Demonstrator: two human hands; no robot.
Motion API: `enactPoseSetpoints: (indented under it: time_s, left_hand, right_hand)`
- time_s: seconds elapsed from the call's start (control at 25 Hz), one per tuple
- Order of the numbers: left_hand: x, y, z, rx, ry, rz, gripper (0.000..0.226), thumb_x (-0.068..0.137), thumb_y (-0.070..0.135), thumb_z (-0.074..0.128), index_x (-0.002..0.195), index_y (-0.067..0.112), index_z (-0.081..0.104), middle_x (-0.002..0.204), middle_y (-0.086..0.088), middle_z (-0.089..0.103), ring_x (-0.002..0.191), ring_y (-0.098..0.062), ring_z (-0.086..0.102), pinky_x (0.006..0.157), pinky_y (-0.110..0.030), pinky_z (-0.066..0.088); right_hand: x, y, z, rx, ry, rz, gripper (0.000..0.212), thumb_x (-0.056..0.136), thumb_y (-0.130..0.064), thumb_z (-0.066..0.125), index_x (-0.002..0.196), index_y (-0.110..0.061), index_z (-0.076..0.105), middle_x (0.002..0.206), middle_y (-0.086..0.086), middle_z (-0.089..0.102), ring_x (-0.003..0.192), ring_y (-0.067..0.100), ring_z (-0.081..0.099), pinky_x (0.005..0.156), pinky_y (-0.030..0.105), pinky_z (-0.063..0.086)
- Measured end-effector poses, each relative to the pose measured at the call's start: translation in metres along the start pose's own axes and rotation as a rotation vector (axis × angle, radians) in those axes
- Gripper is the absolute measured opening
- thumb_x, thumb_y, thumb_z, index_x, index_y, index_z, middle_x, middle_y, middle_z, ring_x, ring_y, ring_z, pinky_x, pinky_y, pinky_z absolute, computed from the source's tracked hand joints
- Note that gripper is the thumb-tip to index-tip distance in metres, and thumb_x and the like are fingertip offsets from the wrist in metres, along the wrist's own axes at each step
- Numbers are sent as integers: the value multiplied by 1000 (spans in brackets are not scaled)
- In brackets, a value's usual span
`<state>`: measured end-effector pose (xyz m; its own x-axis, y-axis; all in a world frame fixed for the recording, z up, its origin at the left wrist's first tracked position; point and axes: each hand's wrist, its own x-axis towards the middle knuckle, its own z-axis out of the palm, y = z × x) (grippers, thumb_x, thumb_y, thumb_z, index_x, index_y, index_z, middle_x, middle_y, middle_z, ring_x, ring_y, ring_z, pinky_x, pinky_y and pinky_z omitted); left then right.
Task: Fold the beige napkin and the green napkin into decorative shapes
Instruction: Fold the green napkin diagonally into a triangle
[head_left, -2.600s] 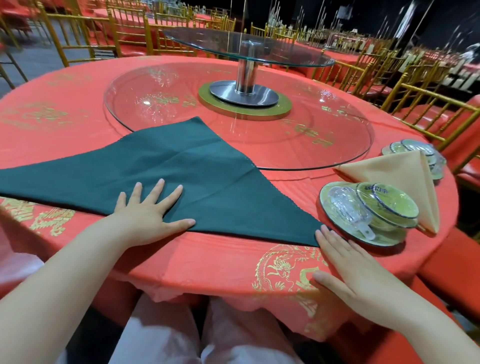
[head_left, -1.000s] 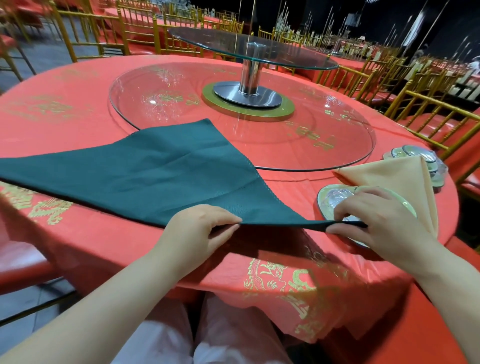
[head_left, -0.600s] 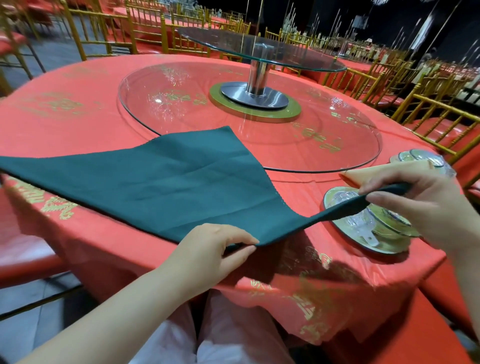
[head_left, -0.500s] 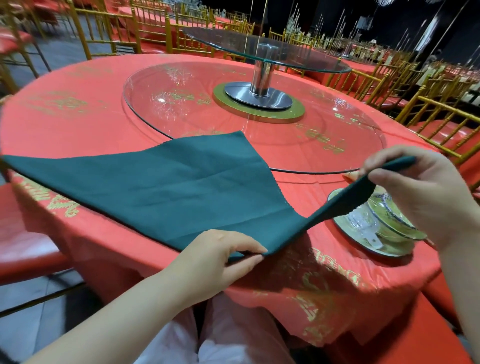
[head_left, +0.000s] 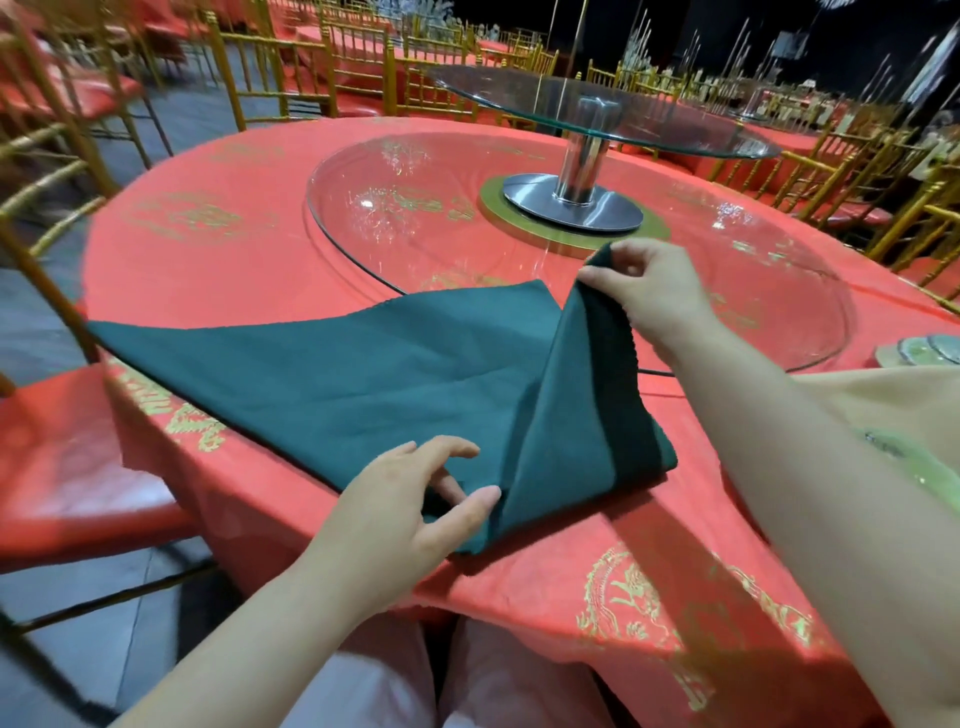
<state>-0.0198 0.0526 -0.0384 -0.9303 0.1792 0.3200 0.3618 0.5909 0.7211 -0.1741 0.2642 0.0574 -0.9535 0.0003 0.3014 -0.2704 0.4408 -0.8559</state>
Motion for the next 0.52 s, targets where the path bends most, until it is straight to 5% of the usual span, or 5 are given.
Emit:
enactPoseSetpoints:
  time_s: [0.12,0.32,0.52]
  left_hand:
    - [6,0,1,2,-20,-28,54,71,67,41,112,34,53,75,30,62,79,4,53,77,-11,34]
    - [14,-6,3,92,-5,-79,47,85,40,57,128,34,41,67,15,63,62,4,50,62,-13,36]
    - [17,-19,9,241,62,-18,43,82,42,48,123,30,42,93,16,53,81,-2,49,72,-20,42]
  right_hand:
    - [27,26,23,-64,-35,117,11,81,-11,69,74,-16,62,68,-7,59,54,-2,52,55,15,42]
    - [60,48,50,-272,-110,169,9,85,-18,64,90,-11,67,83,3,62,74,16,55,69,25,43]
    - [75,57,63,-470,-79,215,16,86,-22,63,92,-8,66,86,1,59,81,19,53,69,24,37]
